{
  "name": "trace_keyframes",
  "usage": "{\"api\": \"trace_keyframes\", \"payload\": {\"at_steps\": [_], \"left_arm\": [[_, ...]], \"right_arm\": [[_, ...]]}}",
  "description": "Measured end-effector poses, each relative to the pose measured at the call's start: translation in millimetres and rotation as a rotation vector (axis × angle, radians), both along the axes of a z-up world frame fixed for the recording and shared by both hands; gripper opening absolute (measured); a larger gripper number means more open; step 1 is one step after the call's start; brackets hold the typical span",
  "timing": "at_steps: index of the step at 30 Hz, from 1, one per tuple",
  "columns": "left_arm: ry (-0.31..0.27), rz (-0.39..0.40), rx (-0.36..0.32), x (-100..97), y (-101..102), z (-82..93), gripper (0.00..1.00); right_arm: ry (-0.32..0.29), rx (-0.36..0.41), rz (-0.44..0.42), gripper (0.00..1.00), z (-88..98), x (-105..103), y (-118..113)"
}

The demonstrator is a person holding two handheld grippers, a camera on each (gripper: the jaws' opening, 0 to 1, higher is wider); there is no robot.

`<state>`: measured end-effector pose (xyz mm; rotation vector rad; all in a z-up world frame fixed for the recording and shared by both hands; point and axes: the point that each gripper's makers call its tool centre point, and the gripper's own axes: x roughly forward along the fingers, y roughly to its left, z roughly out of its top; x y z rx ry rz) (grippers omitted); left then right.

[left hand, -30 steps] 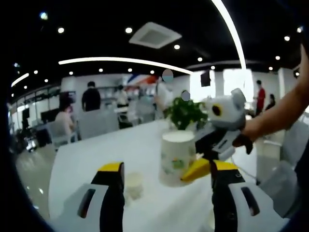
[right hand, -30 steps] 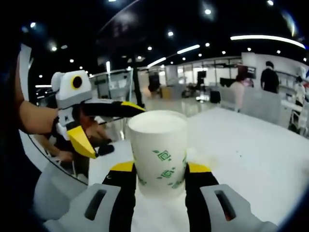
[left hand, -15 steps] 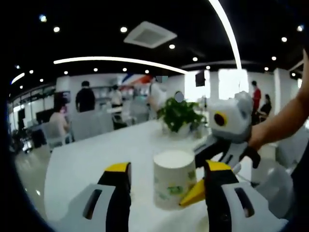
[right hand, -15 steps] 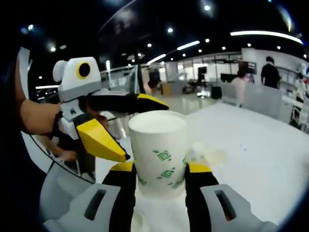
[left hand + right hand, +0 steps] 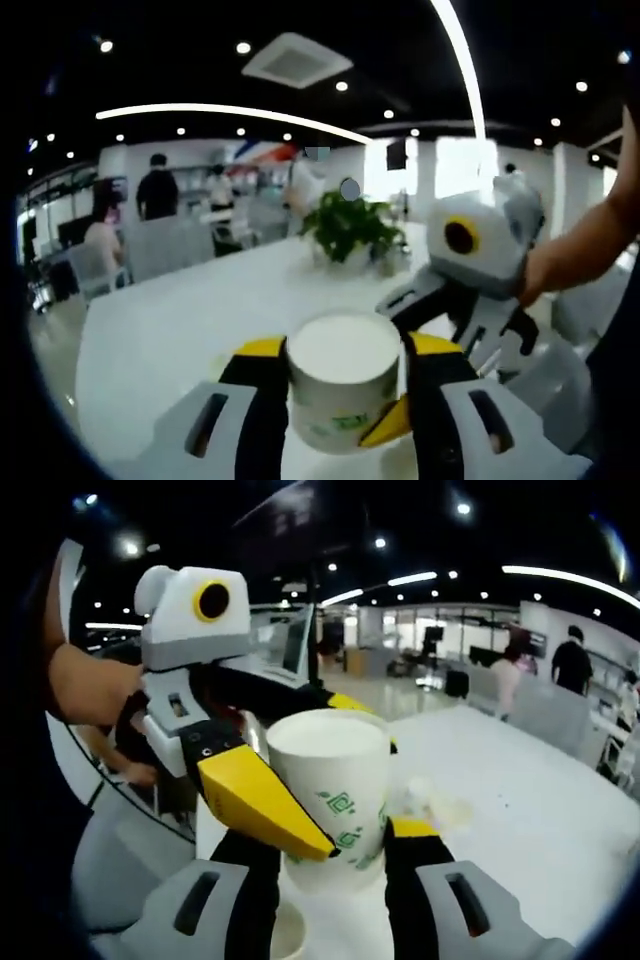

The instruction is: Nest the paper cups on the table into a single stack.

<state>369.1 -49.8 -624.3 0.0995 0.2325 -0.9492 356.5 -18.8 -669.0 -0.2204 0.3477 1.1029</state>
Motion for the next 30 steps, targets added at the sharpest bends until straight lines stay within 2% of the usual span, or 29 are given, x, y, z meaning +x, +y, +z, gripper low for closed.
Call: {"api": "trace_keyframes", "payload": {"at_steps": [4,8,10,11,12,15,16,21,25,30], "left_arm": [[0.008,-0.007,-0.001,-1.0,-1,-1.1,0.41],[-0.015,-0.024,0.001,-2.5,-3,0.4,0.40],[-0.020,-0.026,-0.005,-2.7,-3,2.5,0.40],[-0.022,-0.025,-0.009,-2.6,-2,3.9,0.40],[-0.027,-0.022,-0.015,-1.8,-1,6.2,0.40],[-0.037,-0.017,-0.030,-0.4,3,11.5,0.40],[-0.038,-0.014,-0.036,0.5,4,12.6,0.40],[-0.038,-0.002,-0.078,3.5,11,21.7,0.40],[-0.038,-0.013,-0.102,3.2,16,25.8,0.40],[-0.033,-0.100,-0.124,-8.9,12,30.9,0.40]], "right_arm": [[-0.002,-0.005,-0.002,0.38,-1.4,-1,-2],[-0.018,-0.006,0.000,0.40,0.4,-1,-4],[-0.115,-0.031,0.019,0.44,5.0,4,-7],[-0.173,-0.030,0.012,0.49,10.4,7,-10],[-0.177,-0.015,0.005,0.61,12.6,8,-11],[-0.121,0.019,-0.036,0.95,13.5,13,-19],[-0.113,0.020,-0.045,1.00,13.2,14,-22],[-0.121,0.038,-0.123,1.00,17.9,22,-46],[-0.114,0.109,-0.211,1.00,25.6,30,-70],[-0.080,0.181,-0.246,1.00,28.7,27,-90]]}}
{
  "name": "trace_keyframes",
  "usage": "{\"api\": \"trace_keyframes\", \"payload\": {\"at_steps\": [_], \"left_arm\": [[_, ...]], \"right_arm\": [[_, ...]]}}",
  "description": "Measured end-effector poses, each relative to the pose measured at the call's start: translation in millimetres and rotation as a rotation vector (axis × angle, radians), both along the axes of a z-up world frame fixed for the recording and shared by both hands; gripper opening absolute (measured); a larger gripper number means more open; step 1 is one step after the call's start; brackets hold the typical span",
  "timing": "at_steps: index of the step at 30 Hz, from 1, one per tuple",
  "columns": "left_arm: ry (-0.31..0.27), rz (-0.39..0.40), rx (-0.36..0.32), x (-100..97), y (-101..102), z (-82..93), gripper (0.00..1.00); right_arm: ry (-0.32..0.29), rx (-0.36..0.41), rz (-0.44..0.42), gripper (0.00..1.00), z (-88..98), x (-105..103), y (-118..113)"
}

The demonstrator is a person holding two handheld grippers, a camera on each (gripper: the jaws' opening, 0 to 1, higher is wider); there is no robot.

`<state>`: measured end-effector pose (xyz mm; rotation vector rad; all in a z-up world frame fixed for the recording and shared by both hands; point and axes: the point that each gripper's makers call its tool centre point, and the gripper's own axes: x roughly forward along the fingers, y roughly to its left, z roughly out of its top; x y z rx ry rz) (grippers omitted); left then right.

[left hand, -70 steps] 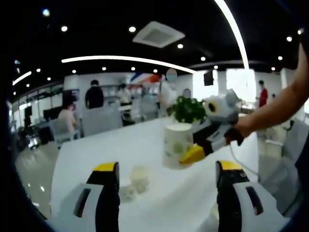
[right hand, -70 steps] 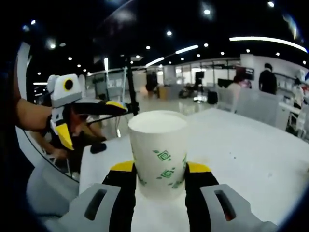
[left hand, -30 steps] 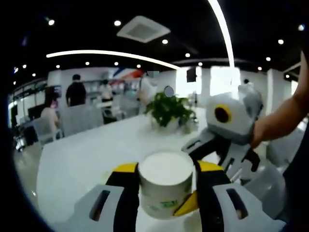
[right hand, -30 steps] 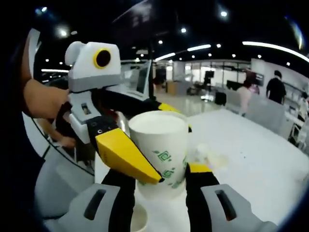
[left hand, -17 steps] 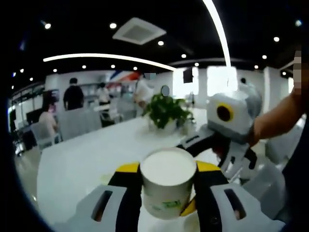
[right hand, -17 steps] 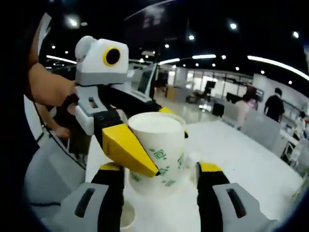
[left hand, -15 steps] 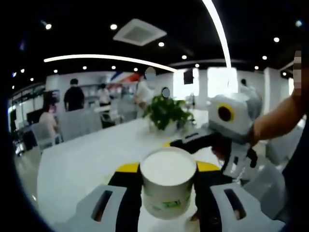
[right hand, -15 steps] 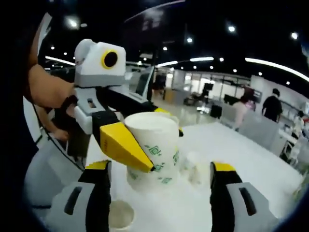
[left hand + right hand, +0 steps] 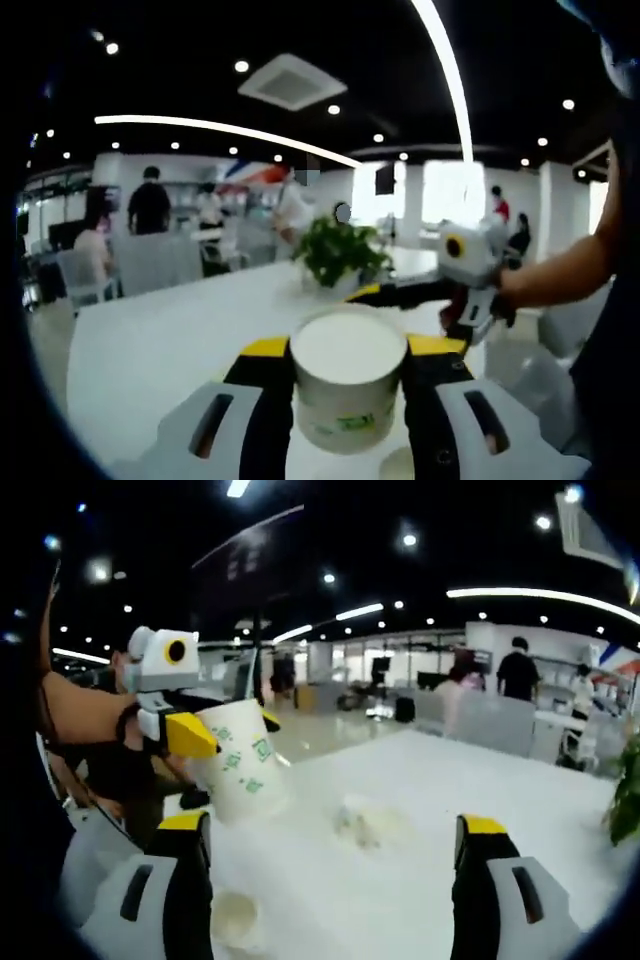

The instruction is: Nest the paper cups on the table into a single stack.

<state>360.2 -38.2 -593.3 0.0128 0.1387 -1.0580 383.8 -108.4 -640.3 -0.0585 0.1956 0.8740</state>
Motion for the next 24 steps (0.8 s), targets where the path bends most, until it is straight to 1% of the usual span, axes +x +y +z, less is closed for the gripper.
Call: {"api": "trace_keyframes", "payload": {"at_steps": [2,3,4,6,8,9,13,14,15,17,19,20,22,24], "left_arm": [[-0.032,-0.037,0.009,-4.4,-2,2.3,0.40],[-0.051,-0.053,0.012,-6.3,-3,3.6,0.40],[-0.059,-0.096,0.000,-12.5,-7,6.0,0.40],[-0.067,-0.127,-0.019,-17.6,-10,10.9,0.40],[-0.066,-0.137,-0.037,-19.0,-11,15.6,0.40],[-0.066,-0.138,-0.041,-19.2,-11,16.6,0.40],[-0.034,-0.141,-0.105,-20.2,-11,28.0,0.40],[-0.031,-0.132,-0.131,-19.4,-10,32.9,0.40],[-0.029,-0.129,-0.143,-19.2,-10,35.0,0.40],[-0.015,-0.117,-0.176,-18.3,-9,39.7,0.40],[-0.008,-0.105,-0.200,-17.1,-6,43.1,0.40],[-0.008,-0.100,-0.211,-16.8,-5,44.8,0.40],[-0.006,-0.084,-0.253,-16.6,-2,51.4,0.40],[-0.003,-0.076,-0.265,-17.1,2,51.8,0.40]], "right_arm": [[0.023,0.030,0.002,1.00,0.0,-5,-4],[0.022,0.039,0.013,0.97,1.0,-10,-4],[0.016,0.039,0.018,0.96,1.8,-13,-4],[0.008,0.037,0.031,0.92,4.6,-19,-4],[-0.001,0.045,0.053,0.87,10.0,-26,-2],[0.004,0.060,0.067,0.83,13.4,-29,0],[0.013,0.107,0.132,0.75,25.7,-44,12],[0.034,0.131,0.163,0.72,28.7,-49,18],[0.047,0.145,0.179,0.68,30.3,-52,21],[0.037,0.159,0.181,0.64,35.1,-52,25],[0.059,0.182,0.197,0.62,37.2,-54,30],[0.063,0.190,0.204,0.58,38.1,-55,31],[0.074,0.234,0.229,0.52,44.0,-59,36],[0.080,0.244,0.252,0.47,46.9,-63,40]]}}
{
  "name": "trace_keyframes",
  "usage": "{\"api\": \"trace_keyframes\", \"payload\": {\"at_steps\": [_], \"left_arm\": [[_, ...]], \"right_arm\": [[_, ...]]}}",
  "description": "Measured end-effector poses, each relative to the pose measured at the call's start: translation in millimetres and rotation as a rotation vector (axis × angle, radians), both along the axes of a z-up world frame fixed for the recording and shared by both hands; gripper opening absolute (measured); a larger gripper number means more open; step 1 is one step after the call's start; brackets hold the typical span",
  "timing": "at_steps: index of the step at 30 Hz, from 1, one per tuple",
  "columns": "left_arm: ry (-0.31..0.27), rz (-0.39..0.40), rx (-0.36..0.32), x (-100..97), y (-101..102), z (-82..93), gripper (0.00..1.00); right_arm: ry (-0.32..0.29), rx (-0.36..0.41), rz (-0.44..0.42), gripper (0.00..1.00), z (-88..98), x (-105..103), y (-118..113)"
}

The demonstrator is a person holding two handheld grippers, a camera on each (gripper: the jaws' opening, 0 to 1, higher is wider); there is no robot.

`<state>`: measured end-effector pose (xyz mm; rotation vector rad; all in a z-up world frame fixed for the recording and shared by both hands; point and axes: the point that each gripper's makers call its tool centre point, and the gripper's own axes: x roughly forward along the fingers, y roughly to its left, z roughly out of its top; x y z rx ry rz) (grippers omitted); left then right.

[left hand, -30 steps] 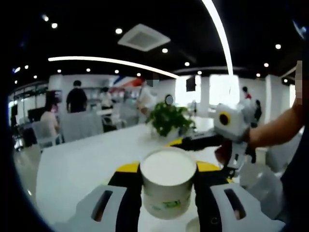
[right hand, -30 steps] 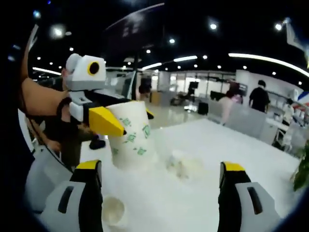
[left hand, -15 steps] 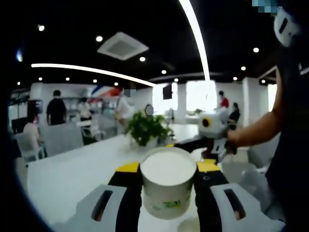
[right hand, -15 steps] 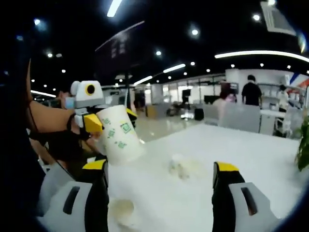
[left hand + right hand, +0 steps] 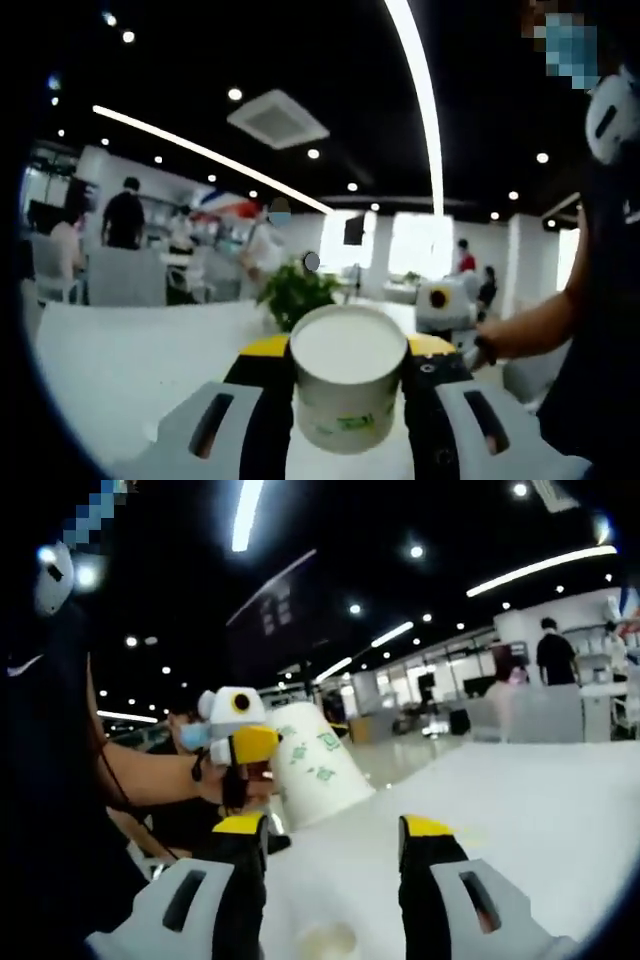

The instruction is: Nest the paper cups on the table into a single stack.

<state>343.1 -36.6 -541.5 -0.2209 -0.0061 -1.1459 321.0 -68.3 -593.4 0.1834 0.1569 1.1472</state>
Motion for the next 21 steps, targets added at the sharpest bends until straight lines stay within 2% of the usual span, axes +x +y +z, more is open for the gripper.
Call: {"api": "trace_keyframes", "payload": {"at_steps": [6,8,10,12,17,21], "left_arm": [[0.019,0.004,0.002,-3.6,5,-5.5,0.40],[0.029,0.008,-0.003,-3.7,8,-6.4,0.40],[0.032,0.018,-0.034,-2.8,12,-2.0,0.39],[0.044,0.018,-0.101,-3.3,14,10.2,0.39],[0.020,0.017,-0.099,-4.4,11,18.3,0.39],[0.018,0.006,-0.078,-9.2,5,14.6,0.39]], "right_arm": [[0.006,0.032,0.076,0.34,13.1,-11,10],[0.047,0.069,0.109,0.27,19.1,-16,10],[0.063,0.087,0.129,0.23,22.7,-18,10],[0.071,0.071,0.118,0.26,18.2,-15,10],[0.093,0.085,0.133,0.27,16.2,-19,14],[0.089,0.110,0.134,0.27,23.2,-19,14]]}}
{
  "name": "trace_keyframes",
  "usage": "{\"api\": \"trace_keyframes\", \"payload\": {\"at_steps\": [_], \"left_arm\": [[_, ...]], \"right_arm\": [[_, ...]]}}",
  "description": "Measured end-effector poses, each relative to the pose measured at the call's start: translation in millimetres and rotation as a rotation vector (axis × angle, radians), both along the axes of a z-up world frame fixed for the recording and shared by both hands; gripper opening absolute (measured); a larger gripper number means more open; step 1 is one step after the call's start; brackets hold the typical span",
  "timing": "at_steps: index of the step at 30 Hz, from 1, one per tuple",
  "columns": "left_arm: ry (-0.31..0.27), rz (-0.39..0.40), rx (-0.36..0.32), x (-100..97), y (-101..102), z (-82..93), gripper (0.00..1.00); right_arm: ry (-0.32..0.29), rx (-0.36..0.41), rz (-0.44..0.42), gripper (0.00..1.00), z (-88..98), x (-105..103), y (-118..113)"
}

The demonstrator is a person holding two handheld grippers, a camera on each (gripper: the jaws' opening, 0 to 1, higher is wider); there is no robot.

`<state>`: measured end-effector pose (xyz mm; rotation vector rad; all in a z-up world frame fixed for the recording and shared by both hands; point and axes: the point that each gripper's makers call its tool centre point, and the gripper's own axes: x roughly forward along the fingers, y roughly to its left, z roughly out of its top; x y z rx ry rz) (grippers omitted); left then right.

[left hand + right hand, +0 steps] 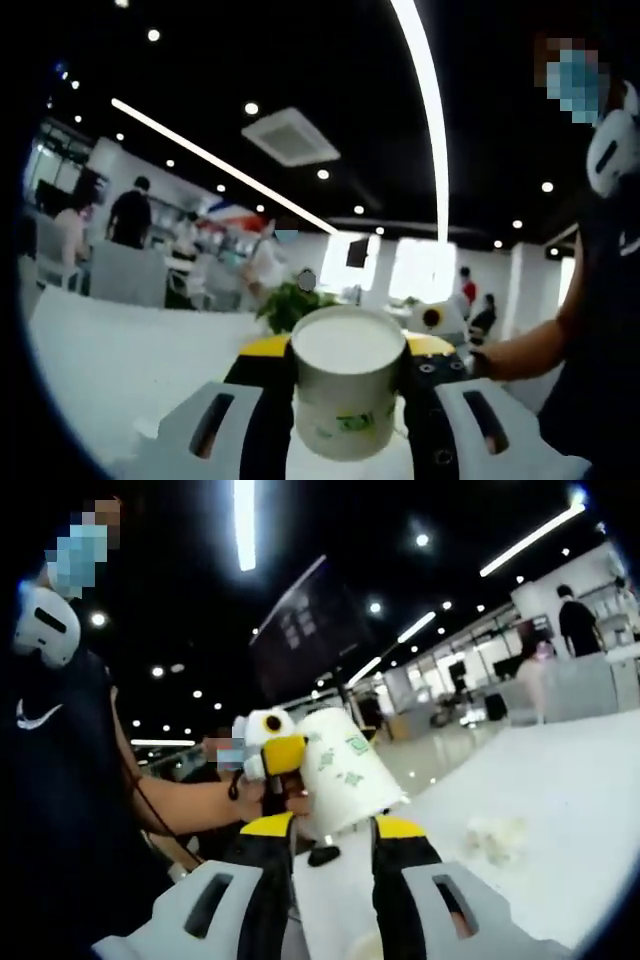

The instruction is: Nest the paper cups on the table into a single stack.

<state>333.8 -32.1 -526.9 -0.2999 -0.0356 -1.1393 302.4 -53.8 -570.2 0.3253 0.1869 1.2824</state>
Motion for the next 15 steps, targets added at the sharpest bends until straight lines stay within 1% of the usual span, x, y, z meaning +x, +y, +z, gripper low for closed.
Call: {"api": "trace_keyframes", "payload": {"at_steps": [3,5,7,10,12,14,15], "left_arm": [[0.007,-0.013,0.030,-3.7,-1,-6.9,0.39],[0.026,-0.027,0.053,-6.3,0,-13.8,0.39],[0.068,-0.086,0.074,-14.9,0,-22.9,0.39],[0.110,-0.159,0.092,-22.2,1,-32.3,0.39],[0.105,-0.185,0.105,-25.7,1,-33.9,0.39],[0.117,-0.215,0.114,-29.7,-1,-35.3,0.39],[0.115,-0.216,0.118,-29.6,-1,-35.1,0.39]], "right_arm": [[-0.002,0.010,-0.005,0.26,4.3,1,-4],[-0.003,0.015,-0.003,0.24,7.5,2,-8],[-0.008,0.031,0.012,0.20,12.9,0,-12],[-0.016,0.040,0.056,0.14,19.7,-7,-12],[-0.025,0.030,0.097,0.11,21.5,-13,-9],[-0.029,0.029,0.120,0.09,23.4,-17,-6],[-0.031,0.029,0.130,0.09,24.0,-19,-5]]}}
